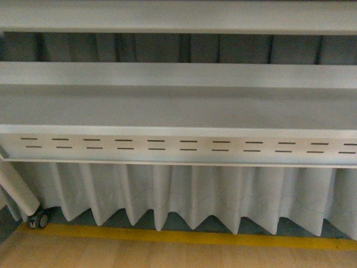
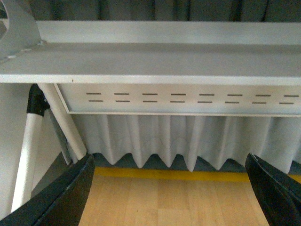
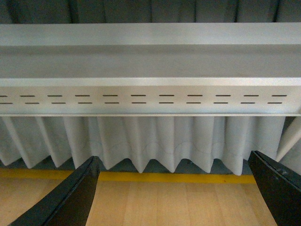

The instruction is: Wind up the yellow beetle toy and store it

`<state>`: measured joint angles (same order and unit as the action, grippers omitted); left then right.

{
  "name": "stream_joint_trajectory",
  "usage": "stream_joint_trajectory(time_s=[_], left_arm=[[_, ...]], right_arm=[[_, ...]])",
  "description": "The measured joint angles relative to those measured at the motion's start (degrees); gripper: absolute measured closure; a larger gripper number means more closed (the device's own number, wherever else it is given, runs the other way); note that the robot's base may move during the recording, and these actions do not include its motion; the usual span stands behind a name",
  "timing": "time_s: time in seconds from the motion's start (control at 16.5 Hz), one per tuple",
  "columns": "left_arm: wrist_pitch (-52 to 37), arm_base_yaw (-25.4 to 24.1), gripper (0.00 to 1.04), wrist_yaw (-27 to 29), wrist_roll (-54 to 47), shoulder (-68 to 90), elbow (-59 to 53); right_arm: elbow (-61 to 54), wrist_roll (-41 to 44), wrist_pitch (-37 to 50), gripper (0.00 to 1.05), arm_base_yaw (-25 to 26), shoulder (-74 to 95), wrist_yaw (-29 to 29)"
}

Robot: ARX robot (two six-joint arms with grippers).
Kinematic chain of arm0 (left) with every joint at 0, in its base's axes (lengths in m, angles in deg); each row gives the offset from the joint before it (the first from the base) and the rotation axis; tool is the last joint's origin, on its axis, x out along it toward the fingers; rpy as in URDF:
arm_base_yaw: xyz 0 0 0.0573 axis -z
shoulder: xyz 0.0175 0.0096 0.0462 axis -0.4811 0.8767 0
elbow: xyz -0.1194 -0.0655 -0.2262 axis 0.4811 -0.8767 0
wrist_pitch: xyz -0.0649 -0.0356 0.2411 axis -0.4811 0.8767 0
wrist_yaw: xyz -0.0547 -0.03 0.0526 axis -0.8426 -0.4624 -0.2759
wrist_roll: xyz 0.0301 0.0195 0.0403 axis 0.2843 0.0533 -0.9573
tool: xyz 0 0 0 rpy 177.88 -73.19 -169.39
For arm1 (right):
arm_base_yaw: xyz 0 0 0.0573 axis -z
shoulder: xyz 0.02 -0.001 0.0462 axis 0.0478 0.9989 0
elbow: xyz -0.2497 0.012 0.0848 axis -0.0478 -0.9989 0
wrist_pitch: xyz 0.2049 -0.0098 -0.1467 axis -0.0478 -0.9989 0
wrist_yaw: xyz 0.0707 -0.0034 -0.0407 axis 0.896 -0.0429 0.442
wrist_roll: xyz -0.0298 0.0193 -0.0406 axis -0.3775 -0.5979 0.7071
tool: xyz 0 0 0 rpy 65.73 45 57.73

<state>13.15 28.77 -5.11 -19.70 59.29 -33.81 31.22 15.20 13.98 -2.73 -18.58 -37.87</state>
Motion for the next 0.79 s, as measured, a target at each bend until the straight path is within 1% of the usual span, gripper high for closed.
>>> stream_joint_trajectory(time_s=[0.79], left_arm=[[-0.2, 0.0, 0.07, 0.0, 0.0, 0.0, 0.0]], right_arm=[[0.0, 0.0, 0.2, 0.07, 0.0, 0.0, -0.1]])
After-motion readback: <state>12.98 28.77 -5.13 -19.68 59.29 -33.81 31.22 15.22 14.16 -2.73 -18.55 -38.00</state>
